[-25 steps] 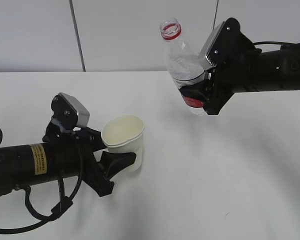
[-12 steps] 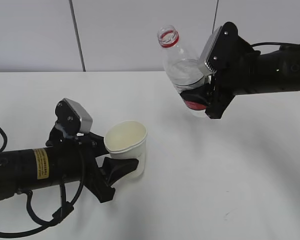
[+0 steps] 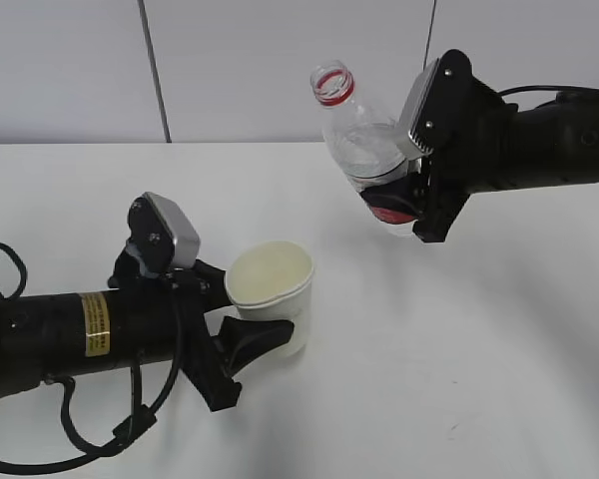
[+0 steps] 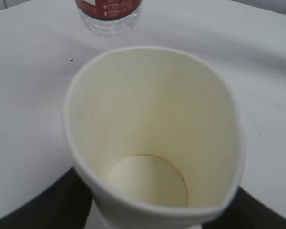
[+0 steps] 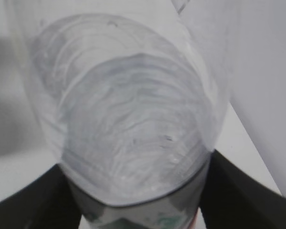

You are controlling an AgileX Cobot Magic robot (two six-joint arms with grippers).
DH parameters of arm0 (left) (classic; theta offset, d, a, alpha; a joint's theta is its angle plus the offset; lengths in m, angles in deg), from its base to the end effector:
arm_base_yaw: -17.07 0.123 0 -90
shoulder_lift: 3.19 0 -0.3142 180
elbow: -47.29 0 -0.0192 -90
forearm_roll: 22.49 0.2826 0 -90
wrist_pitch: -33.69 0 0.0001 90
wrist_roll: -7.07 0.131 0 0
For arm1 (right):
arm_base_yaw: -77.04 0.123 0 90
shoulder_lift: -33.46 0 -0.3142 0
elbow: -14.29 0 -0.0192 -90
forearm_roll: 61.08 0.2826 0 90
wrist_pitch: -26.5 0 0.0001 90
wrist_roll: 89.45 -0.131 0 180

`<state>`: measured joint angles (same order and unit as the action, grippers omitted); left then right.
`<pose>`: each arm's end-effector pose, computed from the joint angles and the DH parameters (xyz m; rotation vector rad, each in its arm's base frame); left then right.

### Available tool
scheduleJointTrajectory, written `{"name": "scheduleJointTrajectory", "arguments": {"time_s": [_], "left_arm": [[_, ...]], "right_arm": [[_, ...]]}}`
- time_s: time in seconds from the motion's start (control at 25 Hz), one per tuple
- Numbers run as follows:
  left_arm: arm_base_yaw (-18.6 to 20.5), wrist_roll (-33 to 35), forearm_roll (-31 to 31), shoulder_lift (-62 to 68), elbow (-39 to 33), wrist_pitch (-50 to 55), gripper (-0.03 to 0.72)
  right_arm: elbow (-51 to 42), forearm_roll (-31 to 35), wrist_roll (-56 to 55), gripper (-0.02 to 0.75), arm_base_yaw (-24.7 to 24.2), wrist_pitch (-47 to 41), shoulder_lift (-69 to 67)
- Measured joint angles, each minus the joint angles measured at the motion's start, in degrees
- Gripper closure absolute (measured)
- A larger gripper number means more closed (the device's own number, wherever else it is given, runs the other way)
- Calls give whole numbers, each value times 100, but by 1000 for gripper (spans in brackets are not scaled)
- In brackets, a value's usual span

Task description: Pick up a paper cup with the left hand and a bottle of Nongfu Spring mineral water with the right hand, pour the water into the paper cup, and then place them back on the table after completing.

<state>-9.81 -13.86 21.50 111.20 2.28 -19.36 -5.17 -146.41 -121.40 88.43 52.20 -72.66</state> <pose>0.2752 -0.2210 0.1041 0.9763 1.7740 -0.7878 0.4074 0.1397 0.2111 -1.3183 1.6213 0.0448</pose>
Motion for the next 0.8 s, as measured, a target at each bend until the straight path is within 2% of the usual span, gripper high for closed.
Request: {"name": "scheduleJointTrajectory", "arguments": {"time_s": [0.2, 0.56, 0.8], "left_arm": [[-299, 0, -285, 0, 103, 242, 282], [-315, 0, -527, 234, 107, 298, 283], [-318, 0, -527, 239, 121, 252, 283]], "right_arm": [[0, -378, 0, 256, 0, -57, 0], [0, -607, 602, 256, 0, -140, 0], [0, -608, 1574, 256, 0, -140, 0]]}}
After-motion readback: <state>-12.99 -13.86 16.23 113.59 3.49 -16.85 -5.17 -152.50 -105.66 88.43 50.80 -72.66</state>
